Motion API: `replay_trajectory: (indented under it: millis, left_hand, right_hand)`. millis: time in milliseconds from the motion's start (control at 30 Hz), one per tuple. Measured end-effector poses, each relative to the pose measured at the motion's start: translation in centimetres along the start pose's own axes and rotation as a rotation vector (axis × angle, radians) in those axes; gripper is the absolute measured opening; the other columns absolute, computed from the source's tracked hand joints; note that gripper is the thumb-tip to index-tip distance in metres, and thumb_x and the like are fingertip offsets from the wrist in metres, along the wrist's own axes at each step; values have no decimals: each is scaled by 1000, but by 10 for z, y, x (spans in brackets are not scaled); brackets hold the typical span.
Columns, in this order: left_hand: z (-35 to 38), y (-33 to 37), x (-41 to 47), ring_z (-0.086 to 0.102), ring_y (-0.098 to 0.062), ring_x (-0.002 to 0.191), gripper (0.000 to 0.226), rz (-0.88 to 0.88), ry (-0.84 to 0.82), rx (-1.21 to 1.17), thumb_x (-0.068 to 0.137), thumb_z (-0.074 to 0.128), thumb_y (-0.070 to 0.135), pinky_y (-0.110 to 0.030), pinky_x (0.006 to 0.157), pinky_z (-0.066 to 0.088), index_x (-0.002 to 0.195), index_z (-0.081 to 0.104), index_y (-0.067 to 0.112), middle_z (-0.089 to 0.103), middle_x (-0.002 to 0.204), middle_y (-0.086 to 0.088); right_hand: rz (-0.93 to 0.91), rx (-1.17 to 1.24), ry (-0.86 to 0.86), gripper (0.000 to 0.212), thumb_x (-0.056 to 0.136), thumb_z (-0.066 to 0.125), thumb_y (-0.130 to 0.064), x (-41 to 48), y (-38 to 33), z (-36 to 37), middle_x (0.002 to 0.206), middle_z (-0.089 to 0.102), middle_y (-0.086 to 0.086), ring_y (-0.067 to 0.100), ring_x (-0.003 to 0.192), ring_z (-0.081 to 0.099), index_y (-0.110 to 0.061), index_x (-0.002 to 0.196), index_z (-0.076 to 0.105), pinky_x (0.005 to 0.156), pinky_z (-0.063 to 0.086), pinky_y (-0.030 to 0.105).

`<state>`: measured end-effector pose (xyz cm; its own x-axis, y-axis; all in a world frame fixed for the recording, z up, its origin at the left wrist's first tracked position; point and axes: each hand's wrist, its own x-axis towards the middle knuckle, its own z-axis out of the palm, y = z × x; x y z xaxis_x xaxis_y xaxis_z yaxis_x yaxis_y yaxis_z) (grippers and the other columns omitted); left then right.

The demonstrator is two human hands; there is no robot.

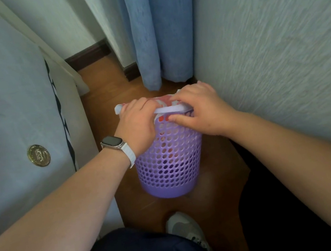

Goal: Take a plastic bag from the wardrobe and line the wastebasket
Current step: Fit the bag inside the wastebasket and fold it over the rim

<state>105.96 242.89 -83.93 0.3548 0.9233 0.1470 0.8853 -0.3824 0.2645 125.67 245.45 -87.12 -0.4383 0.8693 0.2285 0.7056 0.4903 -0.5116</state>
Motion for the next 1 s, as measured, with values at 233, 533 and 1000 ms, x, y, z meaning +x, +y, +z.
replay_trajectory:
  millis: [233,533,1000]
  left_hand:
    - [-3,-4,0,52,-28,95,17,-124,-19,-2,91,56,9,-38,90,36,107,60,10,60,102,-9]
    - [-7,-11,-2,54,-25,102,28,-112,20,-25,89,47,21,-42,94,36,114,61,16,64,108,-4]
    - [-2,0,9,56,-19,85,15,-33,8,-9,92,56,35,-35,78,39,96,60,22,64,92,1]
  right_hand:
    - [20,121,-70,36,95,42,-36,-1,15,-4,95,65,6,25,92,58,-13,103,68,86,45,36]
    - [-3,18,15,37,92,44,-45,2,12,3,91,66,6,30,84,59,-17,100,68,78,49,42]
    - [-125,-134,211,20,84,64,-26,-4,-6,19,84,57,11,31,75,51,-6,79,64,70,40,40]
